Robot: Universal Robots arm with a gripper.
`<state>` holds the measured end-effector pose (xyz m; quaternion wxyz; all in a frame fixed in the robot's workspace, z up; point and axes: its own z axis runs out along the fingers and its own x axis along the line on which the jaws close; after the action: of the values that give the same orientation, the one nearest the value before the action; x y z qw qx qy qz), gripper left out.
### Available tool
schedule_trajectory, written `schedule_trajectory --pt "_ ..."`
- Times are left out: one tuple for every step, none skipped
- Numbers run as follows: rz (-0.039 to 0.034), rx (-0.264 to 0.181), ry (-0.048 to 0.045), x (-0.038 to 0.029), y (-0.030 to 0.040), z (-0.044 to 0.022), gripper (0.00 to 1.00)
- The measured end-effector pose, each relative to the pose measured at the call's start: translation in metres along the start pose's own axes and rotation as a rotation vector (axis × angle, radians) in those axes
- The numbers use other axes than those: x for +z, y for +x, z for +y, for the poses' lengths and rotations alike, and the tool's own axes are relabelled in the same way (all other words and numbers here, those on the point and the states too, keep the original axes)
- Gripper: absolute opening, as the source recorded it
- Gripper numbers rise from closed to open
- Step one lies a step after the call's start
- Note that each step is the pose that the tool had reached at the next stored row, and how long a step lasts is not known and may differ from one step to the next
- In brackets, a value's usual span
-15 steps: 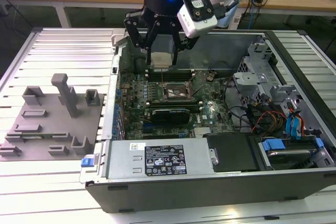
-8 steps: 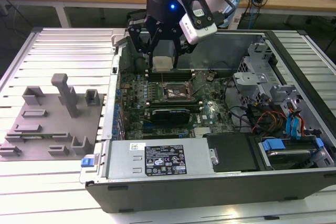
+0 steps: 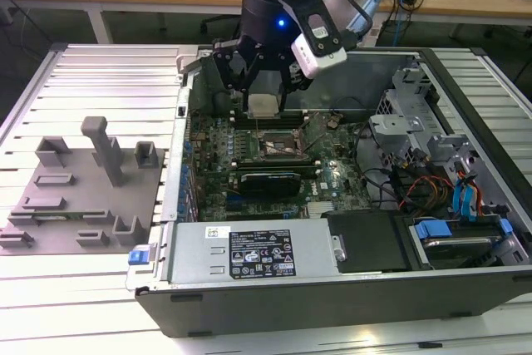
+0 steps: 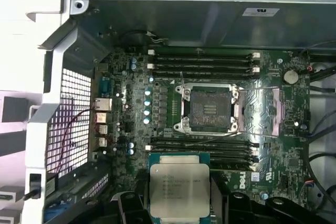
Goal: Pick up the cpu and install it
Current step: 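Pick up the cpu and move it towards the insertion slot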
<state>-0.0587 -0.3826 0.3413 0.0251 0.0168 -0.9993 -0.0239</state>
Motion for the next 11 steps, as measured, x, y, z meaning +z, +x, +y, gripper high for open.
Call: schedule_trajectory --pt "0.0028 0.0 -0.0001 0.002 -0.0024 0.0011 0.55" --pt "0.0048 0.0 -0.0001 0.0031 -0.004 0.0016 0.55" --pt "0.0094 0.0 -0.0002 0.0056 -0.0077 0.0029 0.55" --pt "0.015 0.0 -0.0005 0.0084 -0.0119 0.0046 0.55" --pt "0.0191 0.0 -0.0006 0.0103 -0.0146 0.0062 0.55" --pt "0.0228 0.001 -0.0007 0.0119 -0.0169 0.0077 0.55" --pt "0.0251 0.001 -0.0008 0.013 -0.0182 0.0086 0.55" --pt "0.0272 0.001 -0.0009 0.0141 -0.0195 0.0095 0.55" --pt "0.0312 0.001 -0.0011 0.0158 -0.0215 0.0111 0.55" --pt "0.0342 0.001 -0.0012 0.0172 -0.0228 0.0124 0.55" --pt "0.0366 0.001 -0.0012 0.0182 -0.0237 0.0136 0.55"
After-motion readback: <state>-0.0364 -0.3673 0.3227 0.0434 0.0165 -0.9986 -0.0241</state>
